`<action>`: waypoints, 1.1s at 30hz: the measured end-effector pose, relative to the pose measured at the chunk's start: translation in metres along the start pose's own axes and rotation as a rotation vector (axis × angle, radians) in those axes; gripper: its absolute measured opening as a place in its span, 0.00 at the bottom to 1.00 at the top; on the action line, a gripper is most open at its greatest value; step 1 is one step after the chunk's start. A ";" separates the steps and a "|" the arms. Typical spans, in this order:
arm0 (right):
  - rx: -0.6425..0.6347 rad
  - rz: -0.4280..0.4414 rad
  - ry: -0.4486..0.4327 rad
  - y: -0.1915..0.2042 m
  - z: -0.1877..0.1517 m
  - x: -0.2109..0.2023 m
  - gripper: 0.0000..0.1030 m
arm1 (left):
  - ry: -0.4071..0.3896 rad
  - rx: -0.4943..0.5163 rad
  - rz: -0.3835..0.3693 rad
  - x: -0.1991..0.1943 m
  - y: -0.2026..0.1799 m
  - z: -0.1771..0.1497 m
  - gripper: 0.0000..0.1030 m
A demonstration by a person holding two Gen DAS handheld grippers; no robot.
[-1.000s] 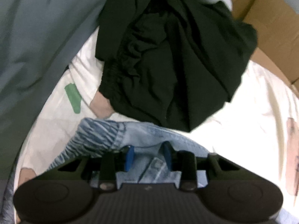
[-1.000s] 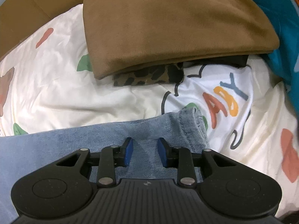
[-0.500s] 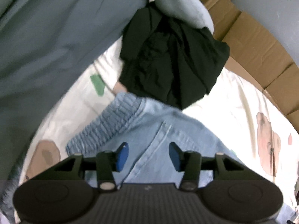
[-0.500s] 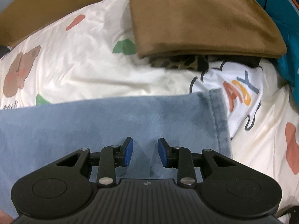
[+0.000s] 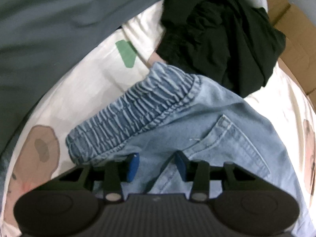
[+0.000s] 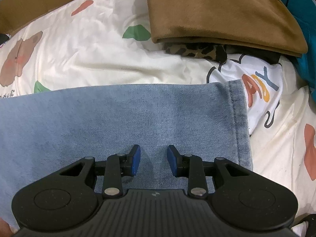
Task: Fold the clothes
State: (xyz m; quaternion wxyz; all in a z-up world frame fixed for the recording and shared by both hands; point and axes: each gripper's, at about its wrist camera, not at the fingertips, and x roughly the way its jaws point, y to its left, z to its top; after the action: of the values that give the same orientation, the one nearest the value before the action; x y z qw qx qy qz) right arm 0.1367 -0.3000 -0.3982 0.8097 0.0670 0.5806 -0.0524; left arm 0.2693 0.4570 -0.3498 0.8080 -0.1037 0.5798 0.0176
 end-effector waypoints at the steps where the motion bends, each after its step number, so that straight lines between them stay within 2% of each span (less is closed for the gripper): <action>1: 0.000 -0.002 0.002 0.000 0.001 0.001 0.36 | 0.004 -0.002 -0.005 -0.001 0.001 0.000 0.43; 4: -0.001 -0.007 0.003 0.000 0.002 0.000 0.36 | 0.009 -0.031 -0.019 -0.016 0.002 0.005 0.40; 9: 0.017 -0.004 -0.014 -0.002 -0.001 -0.005 0.36 | -0.063 -0.026 -0.062 -0.041 -0.001 0.018 0.40; 15: 0.002 -0.004 -0.001 -0.002 -0.002 -0.002 0.36 | -0.062 -0.051 -0.052 -0.020 -0.012 0.043 0.40; 19: -0.031 0.004 0.008 -0.004 -0.003 0.000 0.36 | -0.054 -0.121 -0.032 -0.003 -0.011 0.058 0.40; 27: -0.053 0.017 -0.004 -0.005 -0.006 0.003 0.37 | -0.036 -0.064 0.007 0.012 -0.013 0.077 0.47; 30: -0.046 0.021 -0.003 -0.006 -0.005 0.003 0.37 | -0.030 -0.034 -0.004 -0.002 -0.010 0.080 0.47; 33: -0.048 0.010 -0.002 -0.004 -0.003 0.000 0.36 | -0.048 -0.036 -0.049 -0.031 -0.006 0.071 0.47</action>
State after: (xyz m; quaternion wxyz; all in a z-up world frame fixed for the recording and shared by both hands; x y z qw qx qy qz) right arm 0.1331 -0.3033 -0.3996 0.8120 0.0505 0.5804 -0.0343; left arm 0.3261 0.4669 -0.2984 0.8197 -0.1321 0.5572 0.0106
